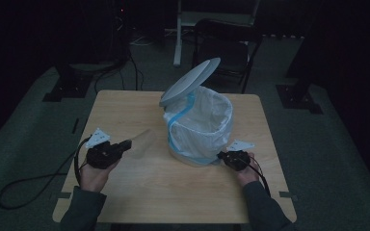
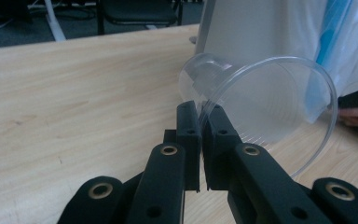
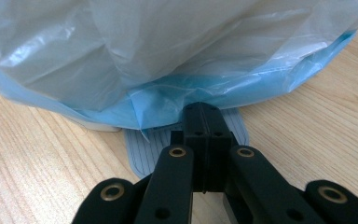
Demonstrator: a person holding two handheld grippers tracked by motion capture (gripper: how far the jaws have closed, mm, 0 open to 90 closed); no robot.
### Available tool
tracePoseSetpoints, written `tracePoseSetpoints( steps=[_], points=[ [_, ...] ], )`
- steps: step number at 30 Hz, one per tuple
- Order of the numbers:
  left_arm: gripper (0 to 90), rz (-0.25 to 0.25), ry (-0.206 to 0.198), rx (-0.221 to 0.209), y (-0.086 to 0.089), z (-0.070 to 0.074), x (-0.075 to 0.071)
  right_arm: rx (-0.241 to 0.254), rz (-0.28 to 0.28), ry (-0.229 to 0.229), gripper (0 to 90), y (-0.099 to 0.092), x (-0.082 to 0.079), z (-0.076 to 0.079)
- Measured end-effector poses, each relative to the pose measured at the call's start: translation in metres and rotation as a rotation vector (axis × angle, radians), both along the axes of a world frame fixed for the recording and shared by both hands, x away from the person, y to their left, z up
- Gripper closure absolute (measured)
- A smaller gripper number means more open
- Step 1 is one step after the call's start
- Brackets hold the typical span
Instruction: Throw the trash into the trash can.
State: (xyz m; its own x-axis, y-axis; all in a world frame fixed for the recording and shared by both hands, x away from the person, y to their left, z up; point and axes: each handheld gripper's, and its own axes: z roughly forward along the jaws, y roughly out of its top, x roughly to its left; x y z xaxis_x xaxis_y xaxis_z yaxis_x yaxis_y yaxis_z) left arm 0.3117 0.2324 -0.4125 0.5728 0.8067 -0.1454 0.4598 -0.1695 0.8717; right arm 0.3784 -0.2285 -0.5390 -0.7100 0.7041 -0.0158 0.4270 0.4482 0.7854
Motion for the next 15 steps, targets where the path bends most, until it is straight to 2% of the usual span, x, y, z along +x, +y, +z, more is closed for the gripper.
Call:
tracePoseSetpoints(
  steps=[8, 15],
  points=[
    [87.1, -0.014, -0.013, -0.013, 0.002, 0.014, 0.000, 0.001, 0.001, -0.002, 90.0, 0.000, 0.000, 0.000],
    [87.1, -0.026, -0.044, -0.016, 0.005, 0.034, -0.001, 0.001, -0.001, 0.001, 90.0, 0.000, 0.000, 0.000]
  ],
)
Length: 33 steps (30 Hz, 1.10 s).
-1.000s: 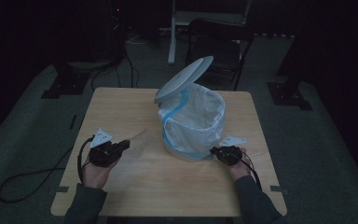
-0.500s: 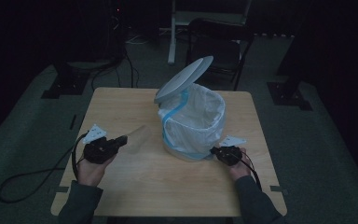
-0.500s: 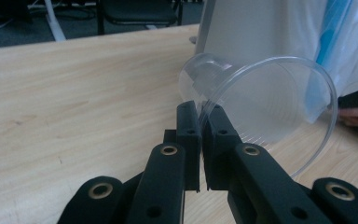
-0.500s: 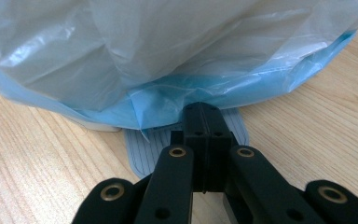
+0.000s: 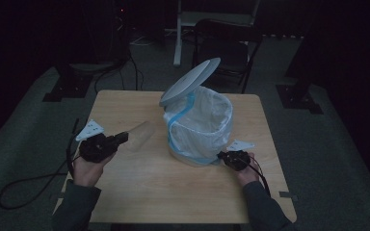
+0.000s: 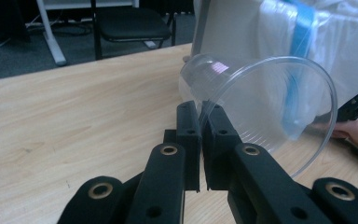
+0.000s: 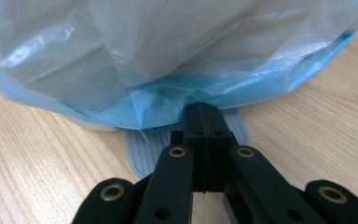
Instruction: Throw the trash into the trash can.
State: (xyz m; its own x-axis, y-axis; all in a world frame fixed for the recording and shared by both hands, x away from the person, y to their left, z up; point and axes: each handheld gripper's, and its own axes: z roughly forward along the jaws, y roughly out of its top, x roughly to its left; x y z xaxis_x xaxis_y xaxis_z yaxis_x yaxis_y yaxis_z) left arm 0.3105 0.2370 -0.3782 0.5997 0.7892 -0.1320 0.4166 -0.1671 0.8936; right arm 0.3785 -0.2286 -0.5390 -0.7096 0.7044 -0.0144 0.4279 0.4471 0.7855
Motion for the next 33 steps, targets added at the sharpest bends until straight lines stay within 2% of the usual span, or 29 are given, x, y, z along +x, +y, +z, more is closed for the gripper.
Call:
tracePoseSetpoints(
  steps=[20, 27, 33],
  points=[
    [87.1, -0.034, -0.039, -0.015, 0.000, 0.027, 0.000, 0.000, 0.000, -0.001, 90.0, 0.000, 0.000, 0.000],
    [87.1, -0.061, -0.066, -0.012, -0.004, 0.045, -0.001, -0.001, -0.001, 0.000, 90.0, 0.000, 0.000, 0.000],
    [87.0, -0.080, -0.077, -0.007, -0.009, 0.054, -0.002, 0.000, -0.001, 0.000, 90.0, 0.000, 0.000, 0.000]
  ],
)
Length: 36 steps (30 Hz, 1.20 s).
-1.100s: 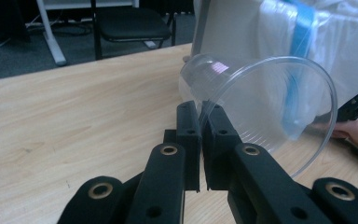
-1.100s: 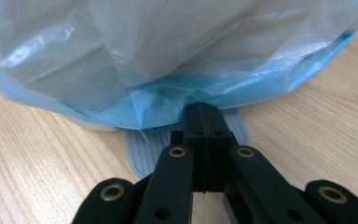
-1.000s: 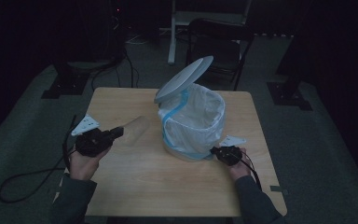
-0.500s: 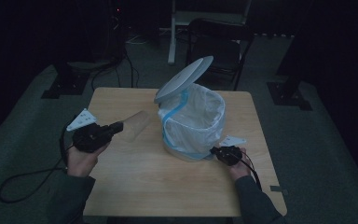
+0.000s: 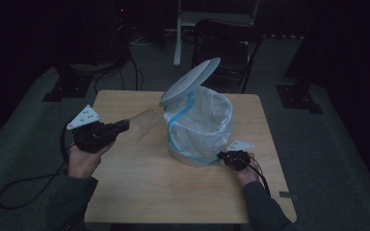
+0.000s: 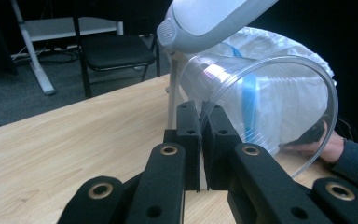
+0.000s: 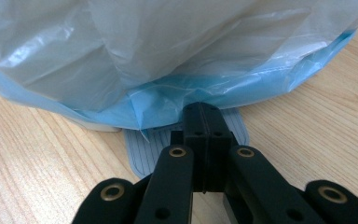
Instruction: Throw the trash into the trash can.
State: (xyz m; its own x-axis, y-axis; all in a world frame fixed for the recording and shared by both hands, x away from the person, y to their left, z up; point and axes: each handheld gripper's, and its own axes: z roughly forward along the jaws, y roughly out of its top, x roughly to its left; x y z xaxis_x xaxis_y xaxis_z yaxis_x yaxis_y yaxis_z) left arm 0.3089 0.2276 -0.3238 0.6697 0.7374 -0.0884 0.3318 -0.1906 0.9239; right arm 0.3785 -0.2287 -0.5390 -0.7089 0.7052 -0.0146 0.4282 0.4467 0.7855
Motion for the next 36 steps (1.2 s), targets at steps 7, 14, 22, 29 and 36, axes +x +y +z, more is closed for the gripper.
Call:
tracePoseSetpoints(
  steps=[7, 14, 22, 29, 36],
  points=[
    [87.0, -0.025, -0.006, -0.002, -0.007, 0.006, 0.000, 0.000, 0.000, 0.000, 90.0, 0.000, 0.000, 0.000],
    [87.0, -0.049, -0.007, -0.008, -0.014, 0.009, -0.001, 0.000, 0.000, 0.000, 90.0, 0.000, 0.000, 0.000],
    [87.0, -0.068, -0.007, -0.013, -0.020, 0.011, 0.000, 0.001, 0.000, 0.000, 90.0, 0.000, 0.000, 0.000],
    [87.0, -0.089, -0.011, -0.013, -0.029, 0.014, 0.002, 0.001, 0.000, 0.000, 90.0, 0.000, 0.000, 0.000],
    [87.0, -0.102, -0.013, -0.018, -0.034, 0.016, 0.004, 0.001, 0.000, 0.001, 90.0, 0.000, 0.000, 0.000]
  ],
)
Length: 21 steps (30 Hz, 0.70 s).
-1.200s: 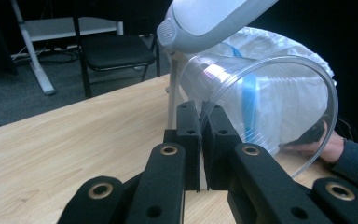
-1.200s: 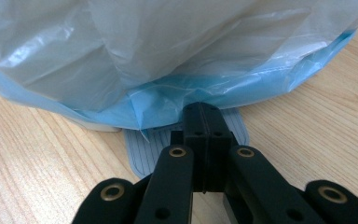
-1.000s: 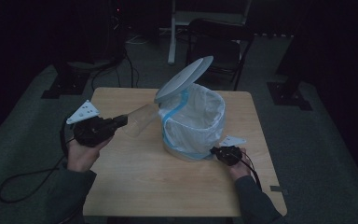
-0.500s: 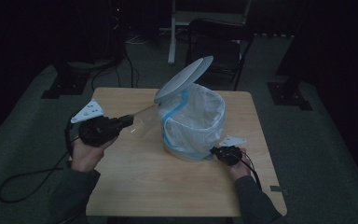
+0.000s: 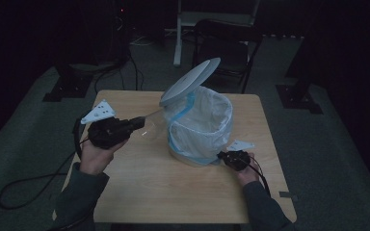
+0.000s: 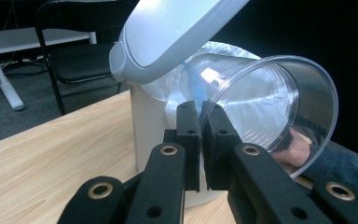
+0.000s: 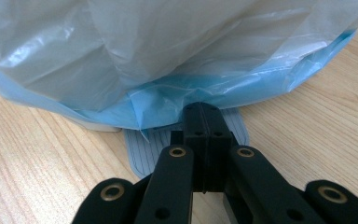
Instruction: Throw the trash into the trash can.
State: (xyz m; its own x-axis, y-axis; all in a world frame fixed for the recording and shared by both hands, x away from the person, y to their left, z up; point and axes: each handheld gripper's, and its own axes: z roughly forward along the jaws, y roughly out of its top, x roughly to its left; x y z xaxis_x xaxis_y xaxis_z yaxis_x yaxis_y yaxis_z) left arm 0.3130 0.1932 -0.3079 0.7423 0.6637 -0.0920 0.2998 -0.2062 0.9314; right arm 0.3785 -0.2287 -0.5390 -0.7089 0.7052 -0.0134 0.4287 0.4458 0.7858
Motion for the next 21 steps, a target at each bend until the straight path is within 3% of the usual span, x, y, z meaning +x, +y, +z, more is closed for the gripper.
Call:
tracePoseSetpoints(
  steps=[21],
  points=[
    [87.0, -0.044, -0.002, 0.001, -0.022, 0.006, 0.009, -0.001, 0.000, -0.001, 90.0, 0.000, 0.000, 0.000]
  ],
)
